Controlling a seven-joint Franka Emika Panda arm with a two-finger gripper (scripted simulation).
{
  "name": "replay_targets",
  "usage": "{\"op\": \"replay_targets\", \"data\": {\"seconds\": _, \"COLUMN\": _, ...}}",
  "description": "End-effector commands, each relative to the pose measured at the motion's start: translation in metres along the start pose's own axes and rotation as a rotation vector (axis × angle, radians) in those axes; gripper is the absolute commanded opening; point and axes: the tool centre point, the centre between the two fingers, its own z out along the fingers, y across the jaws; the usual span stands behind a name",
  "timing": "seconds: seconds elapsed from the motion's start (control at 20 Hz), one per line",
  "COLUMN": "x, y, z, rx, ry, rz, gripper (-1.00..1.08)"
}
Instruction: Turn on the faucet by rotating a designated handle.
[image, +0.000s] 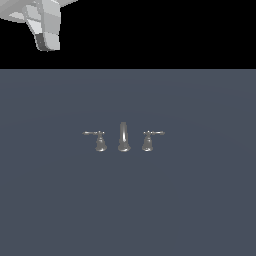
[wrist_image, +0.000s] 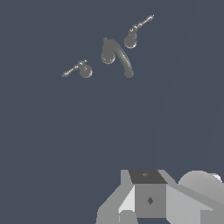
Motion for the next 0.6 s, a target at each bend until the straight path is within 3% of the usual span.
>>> {"op": "replay_targets", "data": {"seconds": 0.0, "x": 0.004, "y": -0.013, "z": 0.013, "rx": 0.004, "ry": 0.001, "rz": 0.053, "gripper": -1.0}}
{"op": "replay_targets", "data": {"seconds": 0.55, "x": 0.031, "y": -0.061, "z": 0.066, "rx": 0.017, "ry": 0.003, "rz": 0.266, "gripper": -1.0}}
